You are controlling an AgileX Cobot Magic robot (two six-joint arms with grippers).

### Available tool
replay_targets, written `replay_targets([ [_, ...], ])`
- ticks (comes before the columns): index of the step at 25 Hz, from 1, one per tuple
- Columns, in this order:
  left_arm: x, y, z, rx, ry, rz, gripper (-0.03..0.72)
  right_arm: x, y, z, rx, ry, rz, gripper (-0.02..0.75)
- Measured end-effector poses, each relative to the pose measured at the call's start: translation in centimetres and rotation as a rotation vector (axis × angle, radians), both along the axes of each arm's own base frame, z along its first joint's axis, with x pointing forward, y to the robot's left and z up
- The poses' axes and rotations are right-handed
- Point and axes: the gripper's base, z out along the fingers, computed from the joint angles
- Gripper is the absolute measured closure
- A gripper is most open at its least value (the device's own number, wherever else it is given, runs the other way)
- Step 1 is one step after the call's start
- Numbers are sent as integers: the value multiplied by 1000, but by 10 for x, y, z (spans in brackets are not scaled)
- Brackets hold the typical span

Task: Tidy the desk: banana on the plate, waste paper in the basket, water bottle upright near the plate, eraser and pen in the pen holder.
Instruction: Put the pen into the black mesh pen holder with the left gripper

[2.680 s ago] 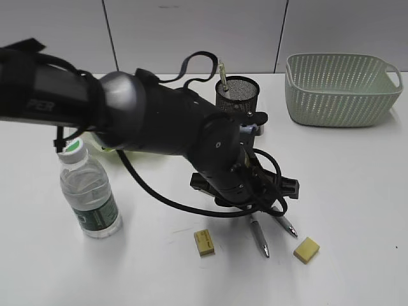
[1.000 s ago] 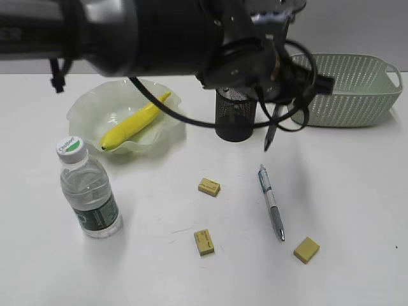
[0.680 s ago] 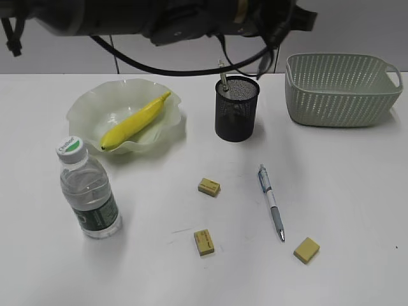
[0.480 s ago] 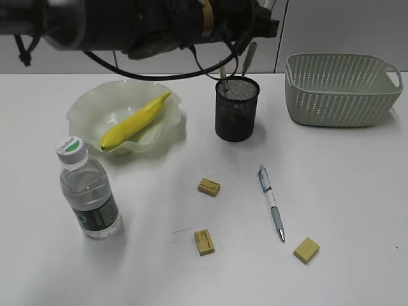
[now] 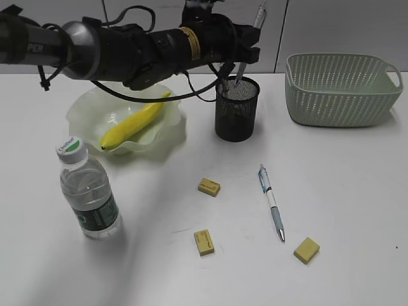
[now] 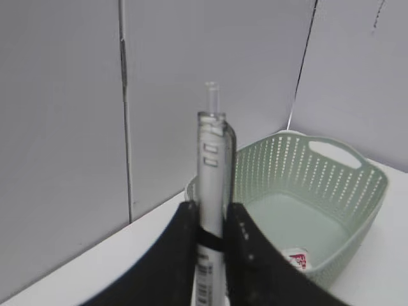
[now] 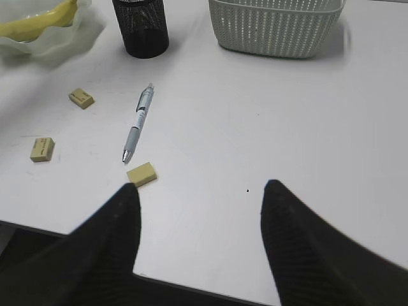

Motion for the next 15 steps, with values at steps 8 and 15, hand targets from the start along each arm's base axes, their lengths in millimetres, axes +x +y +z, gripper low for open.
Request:
replay_targets([
  [8, 2, -3, -24, 10, 20, -13, 428, 0, 0, 0, 0, 0, 0, 264],
  [15, 0, 0, -5, -3, 26, 7, 319, 0, 0, 0, 0, 0, 0, 264],
])
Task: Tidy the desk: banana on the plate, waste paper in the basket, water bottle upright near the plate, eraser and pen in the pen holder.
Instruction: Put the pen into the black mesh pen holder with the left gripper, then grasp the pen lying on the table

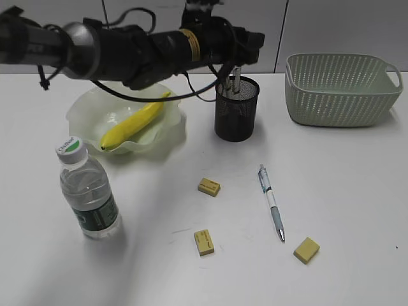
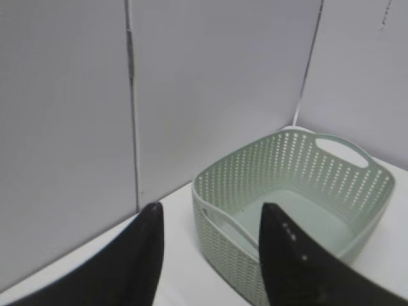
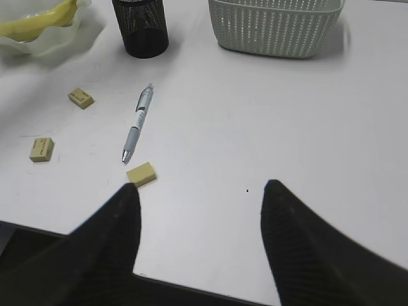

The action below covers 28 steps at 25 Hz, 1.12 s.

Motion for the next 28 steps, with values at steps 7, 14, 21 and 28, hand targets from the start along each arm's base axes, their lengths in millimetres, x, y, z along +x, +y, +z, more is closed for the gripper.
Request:
replay_targets([
  [7, -26, 39, 96, 278, 52, 333, 402, 0, 0, 0, 0, 0, 0, 264],
  [14, -109, 112, 138, 422, 121, 450, 419, 0, 0, 0, 0, 0, 0, 264],
  [21, -237, 212, 144, 391, 229, 560, 288, 0, 0, 0, 0, 0, 0, 264],
  [28, -355, 295, 133, 278, 295, 581, 155, 0, 0, 0, 1, 0, 0, 264],
])
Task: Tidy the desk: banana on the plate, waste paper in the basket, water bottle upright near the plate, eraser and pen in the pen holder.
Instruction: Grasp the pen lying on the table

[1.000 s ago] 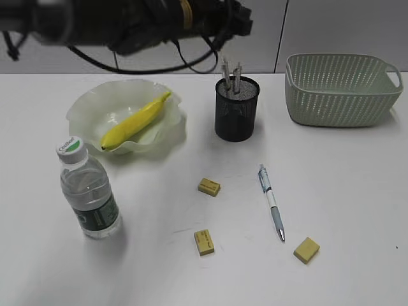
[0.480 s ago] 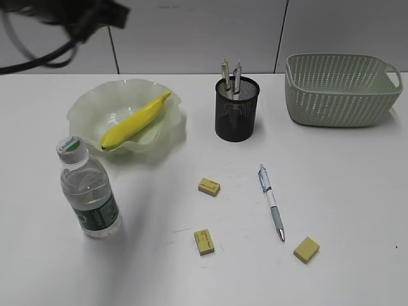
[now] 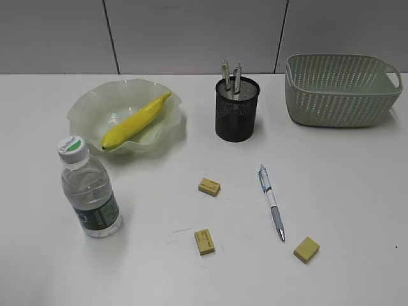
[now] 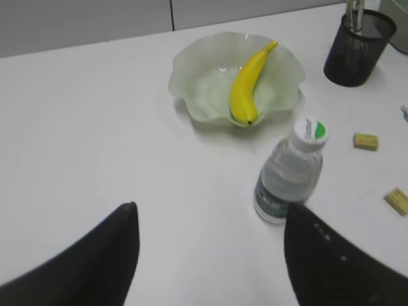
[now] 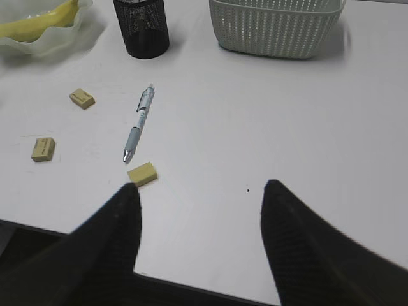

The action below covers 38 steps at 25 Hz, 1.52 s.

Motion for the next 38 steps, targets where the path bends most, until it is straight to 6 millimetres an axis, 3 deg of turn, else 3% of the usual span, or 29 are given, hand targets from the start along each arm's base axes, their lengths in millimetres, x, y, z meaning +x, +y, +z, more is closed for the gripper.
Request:
replay_targets([
  [4, -38, 22, -18, -64, 26, -19, 150, 0, 0, 0, 0, 0, 0, 264],
  [7, -51, 29, -33, -73, 28, -40, 150, 0, 0, 0, 0, 0, 0, 264],
  [11, -55, 27, -44, -78, 25, -92, 150, 0, 0, 0, 0, 0, 0, 264],
  [23, -56, 26, -45, -76, 13, -112, 217, 0, 0, 0, -1, -3, 3, 264],
  [26, -60, 29, -44, -93, -15, -70, 235, 9, 6, 5, -1, 29, 34, 264],
  [30, -71, 35, -45, -117, -77, 28, 257, 50, 20, 15, -48, 139, 85, 264],
  [32, -72, 35, -45, -117, -84, 71, 266, 82, 30, 13, -80, 228, 98, 264],
  [38, -75, 32, -45, -90, -94, 118, 274, 183, 63, -17, -141, 468, 119, 281],
])
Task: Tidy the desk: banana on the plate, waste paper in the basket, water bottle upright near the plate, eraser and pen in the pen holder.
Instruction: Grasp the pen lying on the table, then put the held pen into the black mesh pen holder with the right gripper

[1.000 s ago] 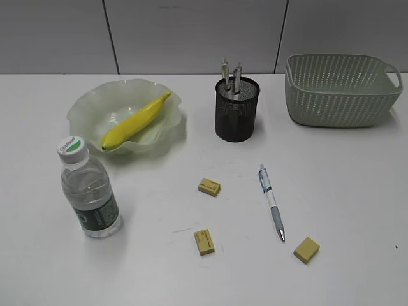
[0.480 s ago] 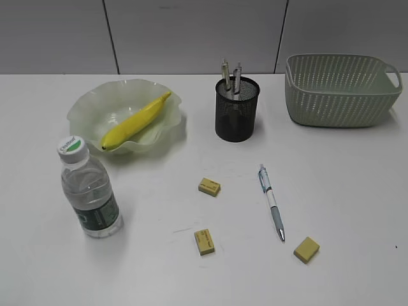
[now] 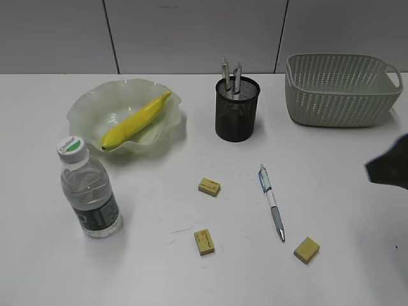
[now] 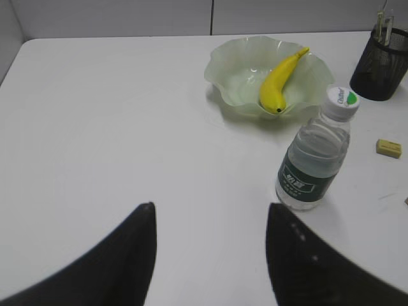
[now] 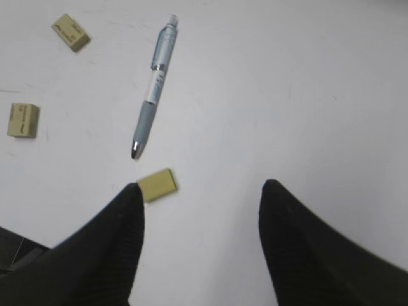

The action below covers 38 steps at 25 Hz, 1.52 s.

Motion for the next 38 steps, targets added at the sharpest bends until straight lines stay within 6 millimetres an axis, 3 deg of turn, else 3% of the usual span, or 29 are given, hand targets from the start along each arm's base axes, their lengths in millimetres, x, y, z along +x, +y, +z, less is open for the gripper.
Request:
replay_targets([
  [2, 0, -1, 0, 7, -1, 12, 274, 31, 24, -7, -8, 35, 49, 281],
  [7, -1, -2, 0, 3, 1, 58, 279, 107, 89, -55, -71, 205, 27, 281],
  [11, -2, -2, 0, 2, 1, 75, 291, 150, 114, -104, -164, 358, -19, 281],
  [15, -2, -2, 0, 2, 1, 76, 293, 169, 125, -141, -205, 451, -41, 281],
  [20, -2, -2, 0, 1, 2, 75, 293, 175, 129, -163, -217, 500, -60, 290],
  [23, -2, -2, 0, 2, 2, 75, 295, 177, 130, -163, -212, 494, -63, 383],
  [26, -2, -2, 0, 1, 2, 74, 302, 177, 130, -163, -209, 491, -67, 595],
  [30, -2, -2, 0, 1, 2, 74, 306, 177, 130, -154, -194, 468, -69, 591],
  [34, -2, -2, 0, 1, 2, 74, 314, 172, 126, -96, -101, 276, -55, 591],
  [38, -2, -2, 0, 1, 2, 74, 324, 168, 123, -24, 113, -227, 17, 591],
])
